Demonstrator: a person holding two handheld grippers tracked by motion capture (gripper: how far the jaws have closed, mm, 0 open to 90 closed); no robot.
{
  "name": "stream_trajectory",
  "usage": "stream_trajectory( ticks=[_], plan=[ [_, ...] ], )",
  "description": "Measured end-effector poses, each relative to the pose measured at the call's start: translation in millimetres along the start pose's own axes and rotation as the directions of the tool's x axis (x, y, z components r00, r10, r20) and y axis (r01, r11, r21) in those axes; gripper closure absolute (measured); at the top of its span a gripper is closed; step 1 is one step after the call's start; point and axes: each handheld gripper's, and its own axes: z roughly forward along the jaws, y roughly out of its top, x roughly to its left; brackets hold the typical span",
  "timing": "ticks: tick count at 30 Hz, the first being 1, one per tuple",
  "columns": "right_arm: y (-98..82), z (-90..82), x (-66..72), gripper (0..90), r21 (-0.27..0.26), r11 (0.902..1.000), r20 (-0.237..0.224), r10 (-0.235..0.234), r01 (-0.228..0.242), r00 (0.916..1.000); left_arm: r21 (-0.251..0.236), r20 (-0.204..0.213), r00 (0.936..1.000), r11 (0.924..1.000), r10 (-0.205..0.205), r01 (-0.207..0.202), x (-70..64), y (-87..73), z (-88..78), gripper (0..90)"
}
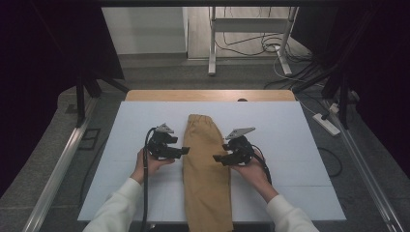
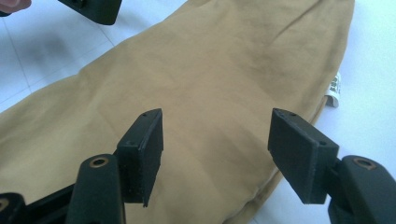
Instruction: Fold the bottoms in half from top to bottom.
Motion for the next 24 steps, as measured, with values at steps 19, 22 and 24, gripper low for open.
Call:
stream_trajectory(
  ticks=[19, 22, 24],
  plan=[
    [17.8, 9.3, -25.5, 35.7, -0.018, 0.9989, 0.03, 0.045, -0.044, 0.9985, 0.007, -0.021, 0.9982, 0.9984, -0.055, 0.055, 29.3, 15.9, 20.4, 25.7],
    [19.2, 9.6, -30.2, 35.6, -0.02, 0.9982, 0.034, 0.058, -0.057, 0.9977, 0.004, -0.015, 0.998, 0.9981, -0.062, 0.062, 32.2, 17.1, 21.0, 25.7],
    [20.2, 10.0, -33.9, 35.6, -0.028, 0.9976, 0.033, 0.065, -0.064, 0.9973, 0.003, -0.015, 0.9971, 0.9972, -0.074, 0.074, 34.7, 17.0, 22.4, 25.7]
  ],
)
